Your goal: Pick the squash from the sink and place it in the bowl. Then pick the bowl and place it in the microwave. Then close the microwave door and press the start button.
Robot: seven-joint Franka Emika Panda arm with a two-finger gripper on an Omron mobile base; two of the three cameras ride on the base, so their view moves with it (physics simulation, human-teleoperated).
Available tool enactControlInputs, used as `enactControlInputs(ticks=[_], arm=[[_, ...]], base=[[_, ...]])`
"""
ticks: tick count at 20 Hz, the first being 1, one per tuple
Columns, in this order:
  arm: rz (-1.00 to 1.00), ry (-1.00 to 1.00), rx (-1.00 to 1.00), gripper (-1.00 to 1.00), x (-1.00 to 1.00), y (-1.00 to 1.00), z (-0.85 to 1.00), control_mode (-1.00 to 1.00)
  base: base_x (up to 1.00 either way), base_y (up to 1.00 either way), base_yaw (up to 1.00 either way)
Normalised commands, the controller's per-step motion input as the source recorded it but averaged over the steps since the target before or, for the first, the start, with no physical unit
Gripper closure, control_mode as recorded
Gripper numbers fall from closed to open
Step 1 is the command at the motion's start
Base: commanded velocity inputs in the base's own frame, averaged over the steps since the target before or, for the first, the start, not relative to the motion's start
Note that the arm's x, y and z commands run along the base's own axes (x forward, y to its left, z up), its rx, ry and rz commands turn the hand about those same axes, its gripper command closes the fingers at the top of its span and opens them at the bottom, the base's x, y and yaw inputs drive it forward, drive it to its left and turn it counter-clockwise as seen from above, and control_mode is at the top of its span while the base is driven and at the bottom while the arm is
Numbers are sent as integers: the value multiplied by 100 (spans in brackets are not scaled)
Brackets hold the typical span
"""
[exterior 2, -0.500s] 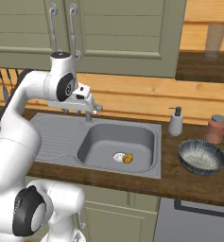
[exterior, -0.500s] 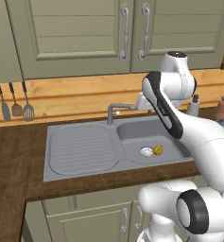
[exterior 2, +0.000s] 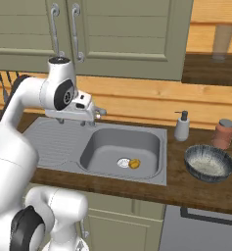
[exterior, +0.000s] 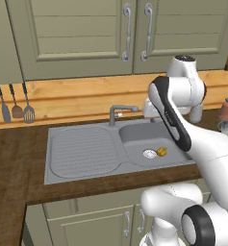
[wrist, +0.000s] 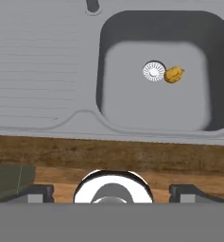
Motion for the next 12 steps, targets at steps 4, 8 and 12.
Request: enactControlInputs(ticks=[4, 8, 12], arm=[[-1, 8, 0, -100, 0, -47, -54, -100], [-7, 5, 0, -100, 7, -70, -55, -100], [-4, 4, 0, -100, 14, -71, -35, -100]], base=[[0, 0, 0], [0, 0, 0], [0, 0, 0]])
